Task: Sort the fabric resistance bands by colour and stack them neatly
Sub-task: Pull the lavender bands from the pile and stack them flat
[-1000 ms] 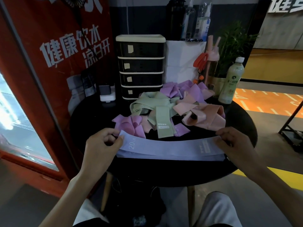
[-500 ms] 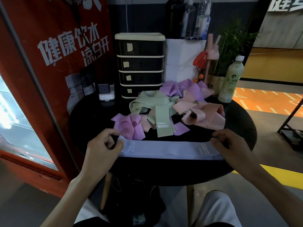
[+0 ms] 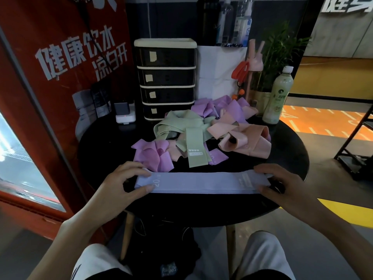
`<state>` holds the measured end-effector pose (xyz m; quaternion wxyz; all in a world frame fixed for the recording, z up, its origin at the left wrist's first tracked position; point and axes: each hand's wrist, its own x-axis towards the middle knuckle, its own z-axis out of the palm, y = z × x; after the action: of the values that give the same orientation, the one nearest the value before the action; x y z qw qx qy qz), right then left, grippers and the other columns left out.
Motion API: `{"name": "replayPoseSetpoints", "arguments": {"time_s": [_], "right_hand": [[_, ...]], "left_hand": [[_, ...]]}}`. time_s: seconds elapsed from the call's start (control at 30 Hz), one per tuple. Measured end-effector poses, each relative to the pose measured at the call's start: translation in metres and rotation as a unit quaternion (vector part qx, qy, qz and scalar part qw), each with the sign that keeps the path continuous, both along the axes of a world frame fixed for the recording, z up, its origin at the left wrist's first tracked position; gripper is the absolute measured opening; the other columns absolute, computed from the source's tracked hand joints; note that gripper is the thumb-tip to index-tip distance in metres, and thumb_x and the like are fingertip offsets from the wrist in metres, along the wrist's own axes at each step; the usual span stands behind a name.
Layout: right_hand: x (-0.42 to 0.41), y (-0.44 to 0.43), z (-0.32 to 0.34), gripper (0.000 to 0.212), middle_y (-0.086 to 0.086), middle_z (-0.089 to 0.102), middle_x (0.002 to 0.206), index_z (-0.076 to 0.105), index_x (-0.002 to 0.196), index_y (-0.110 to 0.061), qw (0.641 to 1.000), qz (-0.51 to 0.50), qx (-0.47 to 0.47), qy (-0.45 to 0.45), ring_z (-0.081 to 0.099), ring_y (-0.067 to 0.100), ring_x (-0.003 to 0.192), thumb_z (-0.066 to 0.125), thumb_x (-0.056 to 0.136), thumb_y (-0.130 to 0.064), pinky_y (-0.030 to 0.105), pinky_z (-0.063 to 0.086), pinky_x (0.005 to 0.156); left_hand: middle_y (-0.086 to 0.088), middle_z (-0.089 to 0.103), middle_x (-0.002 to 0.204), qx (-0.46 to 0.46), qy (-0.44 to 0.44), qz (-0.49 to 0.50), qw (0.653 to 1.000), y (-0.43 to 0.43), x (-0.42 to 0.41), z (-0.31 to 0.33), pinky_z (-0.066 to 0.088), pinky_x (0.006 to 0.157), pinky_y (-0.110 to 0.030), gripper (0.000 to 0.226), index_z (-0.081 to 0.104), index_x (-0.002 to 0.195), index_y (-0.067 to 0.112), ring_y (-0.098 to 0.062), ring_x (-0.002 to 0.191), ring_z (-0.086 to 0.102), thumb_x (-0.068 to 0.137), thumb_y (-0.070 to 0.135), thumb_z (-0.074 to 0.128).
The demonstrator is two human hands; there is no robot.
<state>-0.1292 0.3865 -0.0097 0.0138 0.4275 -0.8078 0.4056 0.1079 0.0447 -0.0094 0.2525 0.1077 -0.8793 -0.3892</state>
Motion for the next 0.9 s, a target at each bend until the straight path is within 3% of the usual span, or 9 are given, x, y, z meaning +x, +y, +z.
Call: {"name": "replayPoseSetpoints", "arguments": {"time_s": [0.17,0.33,0.5,0.63,0.73,0.8,0.9], "right_hand": [[-0.003,0.001,0.0,0.047,-0.022,0.055,0.124,0.057,0.11,-0.043,0.999,-0.008,0.027,0.018,0.051,-0.001,0.118,0.074,0.081,-0.01,0.012,0.044,0.092],[-0.007,0.002,-0.002,0.04,-0.014,0.058,0.12,0.059,0.108,-0.041,0.999,-0.014,0.035,0.001,0.051,0.007,0.117,0.074,0.082,-0.016,0.018,0.044,0.091],[-0.006,0.001,0.0,0.039,-0.023,0.052,0.118,0.054,0.105,-0.045,0.998,-0.008,0.058,0.002,0.05,0.002,0.115,0.071,0.084,-0.016,0.018,0.044,0.09],[-0.005,0.0,0.004,0.039,-0.025,0.044,0.128,0.055,0.109,-0.046,0.999,0.009,0.052,0.012,0.042,-0.009,0.12,0.072,0.084,-0.021,0.019,0.042,0.094],[-0.007,0.0,0.002,0.04,-0.024,0.042,0.129,0.055,0.108,-0.048,0.998,0.01,0.052,0.015,0.042,-0.006,0.122,0.068,0.087,-0.017,0.021,0.043,0.095],[-0.006,-0.001,0.002,0.038,-0.024,0.043,0.127,0.056,0.106,-0.048,0.998,0.006,0.059,0.014,0.042,-0.008,0.12,0.067,0.087,-0.017,0.021,0.044,0.095],[-0.005,-0.003,0.005,0.036,-0.02,0.046,0.124,0.06,0.103,-0.044,0.997,0.011,0.072,0.017,0.045,-0.007,0.117,0.071,0.085,-0.016,0.022,0.044,0.095]], "left_hand": [[0.019,0.061,0.118,0.008,-0.01,-0.006,1.0,-0.002,0.0,-0.001,0.033,0.102,-0.006,0.027,0.073,0.097,0.033,0.0,0.126,0.051,0.071,0.037,0.079],[0.018,0.062,0.122,0.004,-0.022,-0.015,1.0,-0.006,0.0,-0.003,0.033,0.108,-0.014,0.028,0.072,0.099,0.036,0.0,0.128,0.049,0.072,0.041,0.077],[0.022,0.061,0.121,-0.003,-0.035,-0.016,0.999,-0.007,0.0,-0.004,0.032,0.104,-0.008,0.03,0.071,0.101,0.037,0.001,0.127,0.049,0.072,0.043,0.077],[0.019,0.052,0.127,-0.049,-0.021,0.015,0.998,-0.001,0.0,0.006,0.036,0.104,-0.022,0.035,0.07,0.103,0.041,-0.006,0.127,0.046,0.074,0.059,0.077],[0.018,0.052,0.124,-0.111,0.05,0.033,0.992,0.019,-0.015,0.025,0.034,0.106,-0.03,0.03,0.069,0.103,0.039,-0.01,0.124,0.044,0.078,0.056,0.068],[0.019,0.057,0.12,-0.134,0.074,0.003,0.988,0.039,-0.034,0.039,0.037,0.106,-0.034,0.033,0.072,0.101,0.034,-0.008,0.122,0.047,0.08,0.056,0.06],[0.018,0.061,0.11,-0.137,0.041,-0.058,0.988,0.065,-0.073,0.046,0.043,0.099,-0.034,0.039,0.072,0.1,0.027,-0.001,0.11,0.053,0.081,0.057,0.055]]}}
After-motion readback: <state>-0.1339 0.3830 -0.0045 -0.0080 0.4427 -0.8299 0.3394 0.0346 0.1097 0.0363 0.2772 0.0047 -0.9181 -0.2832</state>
